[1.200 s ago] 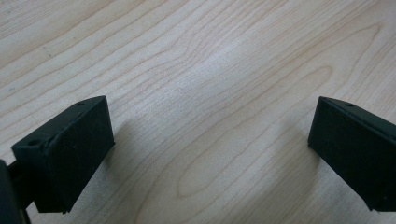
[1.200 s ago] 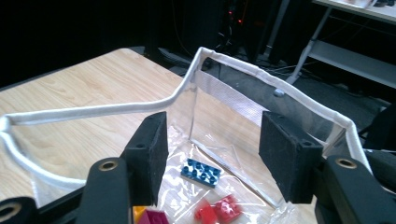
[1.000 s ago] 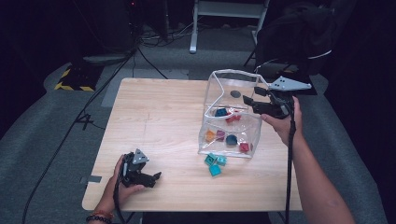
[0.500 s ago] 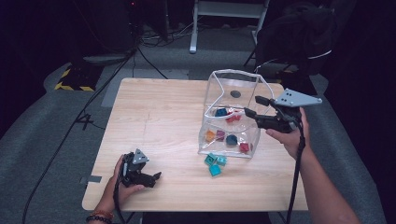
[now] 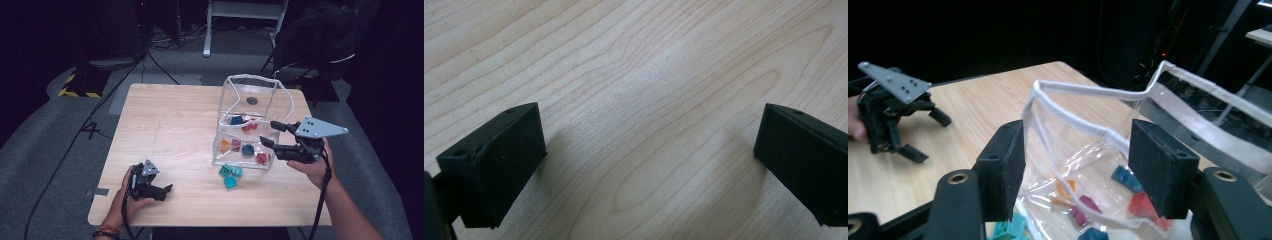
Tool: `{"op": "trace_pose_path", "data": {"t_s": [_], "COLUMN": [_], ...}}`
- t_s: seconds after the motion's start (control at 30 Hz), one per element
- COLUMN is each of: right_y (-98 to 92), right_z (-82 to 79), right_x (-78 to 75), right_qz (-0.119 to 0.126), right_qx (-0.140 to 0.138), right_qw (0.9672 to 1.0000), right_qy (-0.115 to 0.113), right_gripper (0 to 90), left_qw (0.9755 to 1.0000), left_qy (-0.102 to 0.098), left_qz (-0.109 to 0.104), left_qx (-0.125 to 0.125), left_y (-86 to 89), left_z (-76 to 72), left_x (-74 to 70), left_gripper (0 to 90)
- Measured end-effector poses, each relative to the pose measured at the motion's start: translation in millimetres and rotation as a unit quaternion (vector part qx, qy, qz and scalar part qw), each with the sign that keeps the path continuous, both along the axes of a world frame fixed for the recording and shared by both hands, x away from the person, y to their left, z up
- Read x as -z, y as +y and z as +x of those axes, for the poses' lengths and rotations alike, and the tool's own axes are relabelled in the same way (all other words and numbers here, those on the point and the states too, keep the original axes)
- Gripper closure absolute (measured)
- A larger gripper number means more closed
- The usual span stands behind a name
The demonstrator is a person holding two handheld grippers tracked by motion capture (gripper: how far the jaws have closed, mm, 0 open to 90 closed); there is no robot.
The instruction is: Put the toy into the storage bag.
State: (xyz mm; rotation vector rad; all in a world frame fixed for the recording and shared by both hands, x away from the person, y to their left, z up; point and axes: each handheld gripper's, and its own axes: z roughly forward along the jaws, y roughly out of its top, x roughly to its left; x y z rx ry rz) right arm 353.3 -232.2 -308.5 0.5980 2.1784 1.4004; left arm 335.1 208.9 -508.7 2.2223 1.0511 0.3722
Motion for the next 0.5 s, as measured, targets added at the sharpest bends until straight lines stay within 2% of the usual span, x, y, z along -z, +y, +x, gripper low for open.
{"op": "trace_pose_path", "data": {"t_s": [0.2, 0.27, 0.5], "right_y": [2.3, 3.6, 12.5], "right_z": [-8.1, -10.1, -15.5], "right_x": [15.8, 23.1, 52.9], "right_qz": [-0.006, -0.003, -0.022], "right_qx": [-0.005, -0.009, -0.019], "right_qw": [0.9999, 0.9999, 0.9991], "right_qy": [0.006, 0.014, 0.030], "right_gripper": [40.5, 40.5, 40.5], "left_qw": [1.0000, 1.0000, 1.0000], "left_qy": [0.000, 0.000, 0.000], "left_qz": [0.000, 0.000, 0.000], "left_qx": [0.000, 0.000, 0.000], "left_y": [0.0, 0.0, 0.0], "left_z": [0.0, 0.0, 0.0], "left_x": [0.0, 0.0, 0.0], "left_gripper": [0.5, 0.5, 0.5]}}
